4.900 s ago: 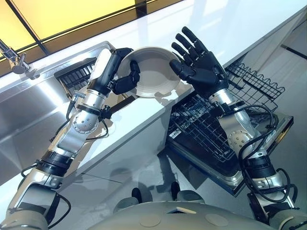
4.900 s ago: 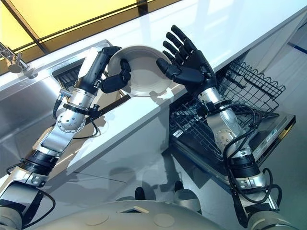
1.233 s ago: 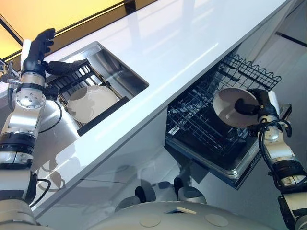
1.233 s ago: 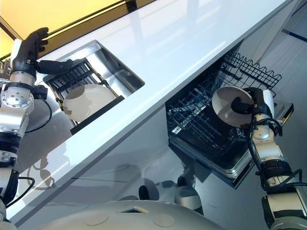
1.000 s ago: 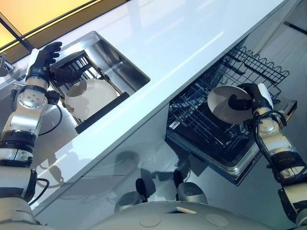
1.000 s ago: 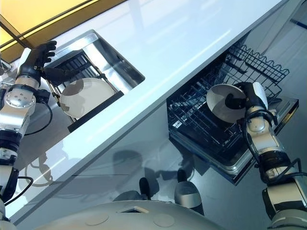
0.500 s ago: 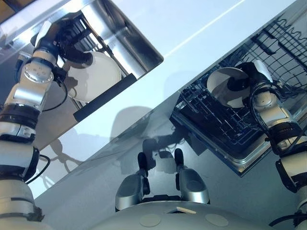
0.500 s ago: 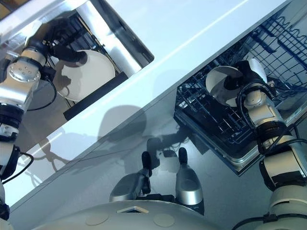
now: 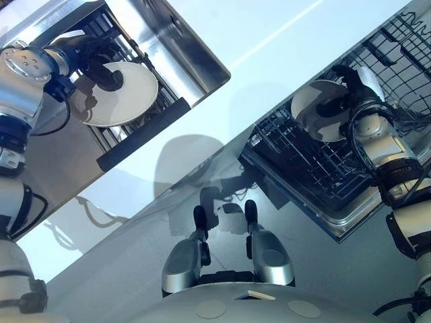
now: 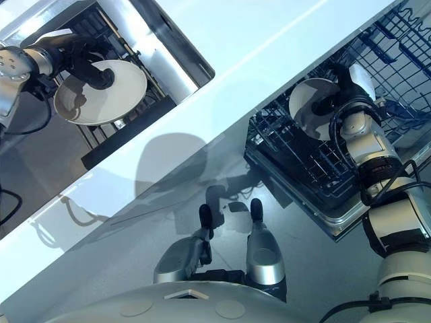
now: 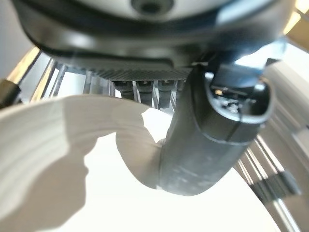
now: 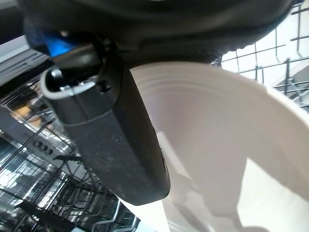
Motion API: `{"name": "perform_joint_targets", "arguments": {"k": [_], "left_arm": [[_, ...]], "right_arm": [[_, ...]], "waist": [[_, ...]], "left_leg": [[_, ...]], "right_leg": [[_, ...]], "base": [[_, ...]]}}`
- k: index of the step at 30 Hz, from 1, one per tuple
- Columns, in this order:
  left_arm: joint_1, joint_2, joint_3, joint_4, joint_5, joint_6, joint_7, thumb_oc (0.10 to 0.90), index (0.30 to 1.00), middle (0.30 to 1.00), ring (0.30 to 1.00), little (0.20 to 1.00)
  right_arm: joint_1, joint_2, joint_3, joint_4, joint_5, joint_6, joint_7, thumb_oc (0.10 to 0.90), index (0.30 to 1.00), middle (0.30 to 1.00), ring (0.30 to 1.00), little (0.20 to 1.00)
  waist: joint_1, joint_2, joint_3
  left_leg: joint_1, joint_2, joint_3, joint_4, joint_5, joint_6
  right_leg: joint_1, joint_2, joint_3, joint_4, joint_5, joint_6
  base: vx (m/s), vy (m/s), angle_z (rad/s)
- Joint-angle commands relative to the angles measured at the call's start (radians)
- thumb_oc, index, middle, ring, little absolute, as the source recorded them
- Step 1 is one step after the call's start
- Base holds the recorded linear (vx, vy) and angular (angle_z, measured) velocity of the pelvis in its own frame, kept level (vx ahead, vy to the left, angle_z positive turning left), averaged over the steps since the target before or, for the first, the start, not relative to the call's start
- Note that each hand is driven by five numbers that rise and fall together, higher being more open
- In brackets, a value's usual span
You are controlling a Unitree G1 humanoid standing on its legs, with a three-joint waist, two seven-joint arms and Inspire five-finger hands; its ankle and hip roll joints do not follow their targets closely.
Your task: Pick up plates and place into dishwasher.
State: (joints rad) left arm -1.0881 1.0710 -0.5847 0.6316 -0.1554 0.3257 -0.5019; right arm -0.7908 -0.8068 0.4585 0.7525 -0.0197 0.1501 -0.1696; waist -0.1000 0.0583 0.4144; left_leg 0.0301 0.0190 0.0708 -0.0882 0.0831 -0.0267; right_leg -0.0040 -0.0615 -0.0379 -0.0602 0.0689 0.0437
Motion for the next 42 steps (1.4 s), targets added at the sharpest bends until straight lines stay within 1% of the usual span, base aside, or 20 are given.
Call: {"name": "perform_joint_targets", "arguments": {"k": [1,5,7,8,9,10,11,16,19,21,22,25,29,31,33,34,36,39,40,42], "left_arm": [[-0.012,0.089,-0.042,-0.041,0.002,0.036,-0.084,0.800,0.900,0.900,0.900,0.900],[0.019,0.122,-0.012,-0.103,-0.071,0.052,-0.122,0.800,0.900,0.900,0.900,0.900],[0.038,0.133,0.004,-0.125,-0.093,0.042,-0.141,0.800,0.900,0.900,0.900,0.900],[0.053,0.140,0.017,-0.141,-0.110,0.041,-0.145,0.753,0.860,0.860,0.860,0.853],[0.068,0.142,0.032,-0.156,-0.112,0.031,-0.144,0.451,0.601,0.601,0.601,0.551],[0.078,0.149,0.041,-0.172,-0.135,0.027,-0.142,0.344,0.509,0.509,0.509,0.444],[0.085,0.151,0.051,-0.180,-0.146,0.018,-0.142,0.100,0.300,0.300,0.300,0.200],[0.121,0.153,0.091,-0.214,-0.173,-0.033,-0.162,0.100,0.300,0.300,0.300,0.200],[0.147,0.157,0.115,-0.254,-0.172,-0.036,-0.157,0.100,0.300,0.300,0.300,0.200],[0.181,0.151,0.154,-0.282,-0.148,-0.056,-0.127,0.100,0.300,0.300,0.300,0.200],[0.186,0.150,0.160,-0.284,-0.137,-0.066,-0.124,0.100,0.300,0.300,0.300,0.200],[0.205,0.136,0.190,-0.304,-0.116,-0.098,-0.105,0.100,0.300,0.300,0.300,0.200],[0.233,0.112,0.227,-0.338,-0.120,-0.115,-0.086,0.100,0.300,0.300,0.300,0.200],[0.248,0.094,0.249,-0.359,-0.117,-0.120,-0.052,0.100,0.300,0.300,0.300,0.200],[0.261,0.081,0.277,-0.387,-0.107,-0.121,-0.001,0.100,0.300,0.300,0.300,0.200],[0.265,0.069,0.292,-0.393,-0.105,-0.125,0.025,0.100,0.300,0.300,0.300,0.200],[0.278,0.052,0.327,-0.408,-0.088,-0.145,0.102,0.100,0.300,0.300,0.300,0.200],[0.302,0.030,0.383,-0.419,-0.063,-0.204,0.221,0.100,0.300,0.300,0.300,0.200],[0.308,0.026,0.396,-0.422,-0.056,-0.210,0.237,0.100,0.300,0.300,0.300,0.200],[0.347,0.019,0.452,-0.426,0.010,-0.268,0.351,0.100,0.300,0.300,0.300,0.200]], "right_arm": [[-0.047,-0.109,-0.021,0.005,0.007,-0.065,-0.067,0.800,0.900,0.900,0.900,0.900],[0.002,-0.111,-0.061,0.002,0.045,-0.082,-0.069,0.800,0.900,0.900,0.900,0.900],[0.024,-0.109,-0.078,-0.006,0.059,-0.085,-0.070,0.800,0.900,0.900,0.900,0.900],[0.036,-0.104,-0.090,-0.012,0.064,-0.087,-0.073,0.800,0.900,0.900,0.900,0.900],[0.048,-0.103,-0.100,-0.016,0.070,-0.090,-0.073,0.800,0.900,0.900,0.900,0.900],[0.061,-0.099,-0.109,-0.025,0.081,-0.094,-0.077,0.800,0.900,0.900,0.900,0.900],[0.072,-0.098,-0.119,-0.035,0.091,-0.096,-0.077,0.800,0.900,0.900,0.900,0.900],[0.124,-0.068,-0.171,-0.106,0.179,-0.161,-0.128,0.800,0.900,0.900,0.900,0.900],[0.157,-0.052,-0.222,-0.193,0.220,-0.189,-0.157,0.800,0.900,0.900,0.900,0.900],[0.197,-0.028,-0.272,-0.289,0.240,-0.225,-0.187,0.800,0.900,0.900,0.900,0.900],[0.202,-0.025,-0.278,-0.301,0.240,-0.231,-0.191,0.800,0.900,0.900,0.900,0.900],[0.241,0.003,-0.346,-0.443,0.221,-0.275,-0.244,0.800,0.900,0.900,0.900,0.900],[0.255,0.025,-0.411,-0.574,0.176,-0.333,-0.348,0.800,0.900,0.900,0.900,0.900],[0.255,0.034,-0.439,-0.634,0.096,-0.355,-0.407,0.800,0.900,0.900,0.900,0.900],[0.251,0.030,-0.458,-0.694,0.030,-0.352,-0.443,0.800,0.900,0.900,0.900,0.900],[0.250,0.027,-0.466,-0.727,0.009,-0.358,-0.446,0.800,0.900,0.900,0.900,0.900],[0.252,0.029,-0.476,-0.778,0.026,-0.381,-0.408,0.800,0.900,0.900,0.900,0.900],[0.270,0.049,-0.476,-0.840,0.063,-0.408,-0.332,0.800,0.900,0.900,0.900,0.900],[0.277,0.053,-0.477,-0.848,0.072,-0.412,-0.320,0.800,0.900,0.900,0.900,0.900],[0.306,0.068,-0.479,-0.887,0.095,-0.433,-0.259,0.800,0.900,0.900,0.900,0.900]], "waist": [[0.022,0.043,-0.086],[0.034,0.044,-0.106],[0.038,0.045,-0.115],[0.042,0.045,-0.122],[0.044,0.046,-0.127],[0.046,0.046,-0.133],[0.047,0.046,-0.139],[0.048,0.049,-0.166],[0.043,0.049,-0.178],[0.037,0.048,-0.187],[0.036,0.049,-0.189],[0.020,0.046,-0.209],[0.011,0.045,-0.229],[0.006,0.045,-0.238],[0.003,0.044,-0.246],[0.000,0.043,-0.250],[-0.003,0.040,-0.258],[-0.009,0.032,-0.267],[-0.009,0.029,-0.268],[-0.009,0.021,-0.278]], "left_leg": [[-0.065,-0.096,-0.052,0.105,-0.077,0.048],[-0.049,-0.096,-0.060,0.094,-0.075,0.045],[-0.042,-0.095,-0.063,0.092,-0.074,0.043],[-0.037,-0.094,-0.065,0.087,-0.073,0.042],[-0.032,-0.093,-0.065,0.084,-0.072,0.042],[-0.027,-0.093,-0.067,0.080,-0.072,0.042],[-0.022,-0.092,-0.068,0.078,-0.072,0.042],[0.000,-0.089,-0.065,0.064,-0.076,0.039],[0.012,-0.088,-0.062,0.056,-0.078,0.040],[0.025,-0.089,-0.063,0.047,-0.081,0.042],[0.026,-0.089,-0.062,0.046,-0.081,0.042],[0.041,-0.089,-0.056,0.036,-0.087,0.044],[0.053,-0.087,-0.047,0.030,-0.092,0.047],[0.060,-0.087,-0.043,0.029,-0.096,0.048],[0.057,-0.086,-0.035,0.033,-0.091,0.049],[0.060,-0.086,-0.033,0.032,-0.092,0.050],[0.061,-0.086,-0.027,0.031,-0.092,0.050],[0.064,-0.084,-0.017,0.031,-0.094,0.049],[0.065,-0.083,-0.015,0.031,-0.094,0.049],[0.069,-0.082,-0.007,0.028,-0.093,0.049]], "right_leg": [[-0.055,0.062,-0.011,0.152,-0.088,0.011],[-0.031,0.066,-0.022,0.136,-0.090,0.010],[-0.021,0.067,-0.027,0.131,-0.091,0.010],[-0.015,0.068,-0.029,0.128,-0.091,0.010],[-0.010,0.069,-0.031,0.125,-0.092,0.010],[-0.004,0.071,-0.032,0.122,-0.094,0.009],[0.001,0.071,-0.033,0.119,-0.094,0.009],[0.022,0.074,-0.031,0.103,-0.094,0.011],[0.031,0.077,-0.025,0.096,-0.094,0.012],[0.038,0.080,-0.016,0.088,-0.093,0.014],[0.039,0.080,-0.014,0.087,-0.092,0.014],[0.048,0.083,0.004,0.073,-0.086,0.020],[0.054,0.087,0.016,0.072,-0.089,0.022],[0.057,0.089,0.020,0.072,-0.092,0.023],[0.053,0.092,0.025,0.074,-0.085,0.022],[0.055,0.093,0.028,0.074,-0.086,0.023],[0.055,0.095,0.031,0.073,-0.086,0.022],[0.056,0.096,0.035,0.074,-0.088,0.022],[0.057,0.096,0.035,0.073,-0.088,0.022],[0.058,0.098,0.036,0.071,-0.088,0.021]], "base": [[0.00,0.000,0.00],[-0.01,-0.029,0.02],[-0.01,-0.027,0.08],[-0.01,-0.026,0.13],[-0.01,-0.024,0.10],[-0.01,-0.016,0.05],[0.00,0.000,0.00],[0.00,0.000,0.00],[0.00,0.000,0.00],[0.00,0.026,-0.04],[0.00,0.031,-0.03],[0.00,0.034,-0.03],[0.01,0.031,-0.06],[0.00,0.034,-0.06],[-0.02,0.030,-0.05],[0.01,0.034,-0.05],[-0.01,0.026,-0.07],[-0.02,0.010,-0.11],[-0.02,0.003,-0.07],[-0.03,0.002,-0.09]]}}
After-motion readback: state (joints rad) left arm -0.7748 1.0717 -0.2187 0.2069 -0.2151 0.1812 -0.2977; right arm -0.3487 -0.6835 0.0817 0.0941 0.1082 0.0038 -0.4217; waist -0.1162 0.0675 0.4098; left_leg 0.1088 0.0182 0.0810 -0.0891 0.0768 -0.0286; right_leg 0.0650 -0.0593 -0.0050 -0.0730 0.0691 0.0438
